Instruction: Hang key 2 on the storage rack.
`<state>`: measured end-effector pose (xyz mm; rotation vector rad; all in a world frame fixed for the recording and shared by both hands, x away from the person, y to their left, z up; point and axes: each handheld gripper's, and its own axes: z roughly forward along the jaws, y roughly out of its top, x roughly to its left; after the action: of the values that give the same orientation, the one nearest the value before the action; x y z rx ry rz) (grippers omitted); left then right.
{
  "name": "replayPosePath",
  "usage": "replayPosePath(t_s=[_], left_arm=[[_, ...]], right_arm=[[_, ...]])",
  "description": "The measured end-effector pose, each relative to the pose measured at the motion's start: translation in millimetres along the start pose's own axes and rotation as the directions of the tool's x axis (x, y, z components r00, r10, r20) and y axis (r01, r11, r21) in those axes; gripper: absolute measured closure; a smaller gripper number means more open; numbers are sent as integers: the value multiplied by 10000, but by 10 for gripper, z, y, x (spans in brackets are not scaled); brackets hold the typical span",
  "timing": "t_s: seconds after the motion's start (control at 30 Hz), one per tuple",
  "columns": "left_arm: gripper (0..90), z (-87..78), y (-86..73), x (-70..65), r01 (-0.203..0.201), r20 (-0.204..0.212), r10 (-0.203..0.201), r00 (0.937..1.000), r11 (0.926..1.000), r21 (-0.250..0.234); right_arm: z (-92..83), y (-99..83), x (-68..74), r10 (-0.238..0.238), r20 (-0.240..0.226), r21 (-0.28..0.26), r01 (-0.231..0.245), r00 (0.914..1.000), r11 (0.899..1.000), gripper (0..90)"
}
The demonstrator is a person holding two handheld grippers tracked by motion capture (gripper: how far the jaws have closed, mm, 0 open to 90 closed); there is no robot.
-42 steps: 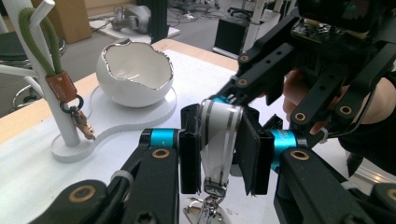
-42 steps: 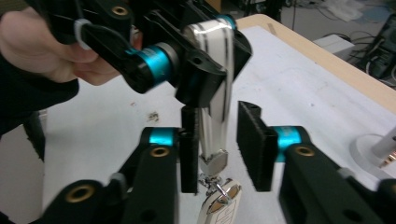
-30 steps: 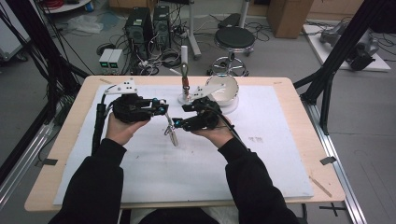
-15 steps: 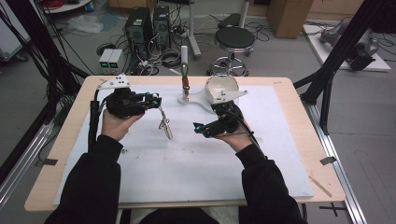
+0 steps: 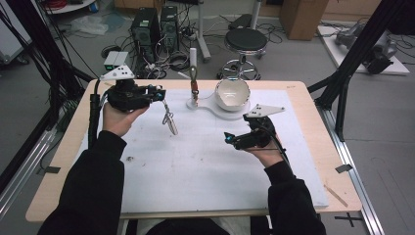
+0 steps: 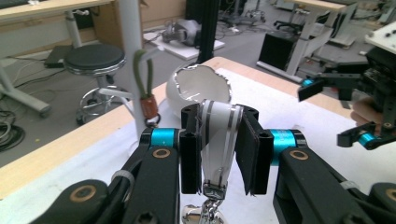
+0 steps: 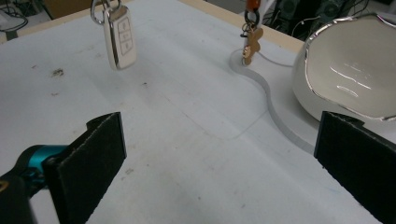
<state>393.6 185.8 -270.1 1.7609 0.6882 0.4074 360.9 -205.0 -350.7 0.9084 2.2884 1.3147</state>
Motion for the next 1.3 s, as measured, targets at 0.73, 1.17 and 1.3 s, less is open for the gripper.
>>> replayPosePath(t_s=[0.73, 1.17, 1.3], left_arm=[[722, 27, 172, 355, 321, -908, -324, 9953, 9995, -50], [722, 137, 277, 483, 276, -1252, -244, 9918, 9993, 234], [722, 149, 297, 533, 318, -1493, -279, 9884, 9992, 241]], right_arm=[[-279, -590, -328, 752, 696, -20, -752, 9947, 9972, 14], [-460, -831, -410, 1146, 865, -347, -1120, 9896, 9931, 14], [-496, -882, -409, 1147, 997, -274, -1125, 9884, 9933, 14]])
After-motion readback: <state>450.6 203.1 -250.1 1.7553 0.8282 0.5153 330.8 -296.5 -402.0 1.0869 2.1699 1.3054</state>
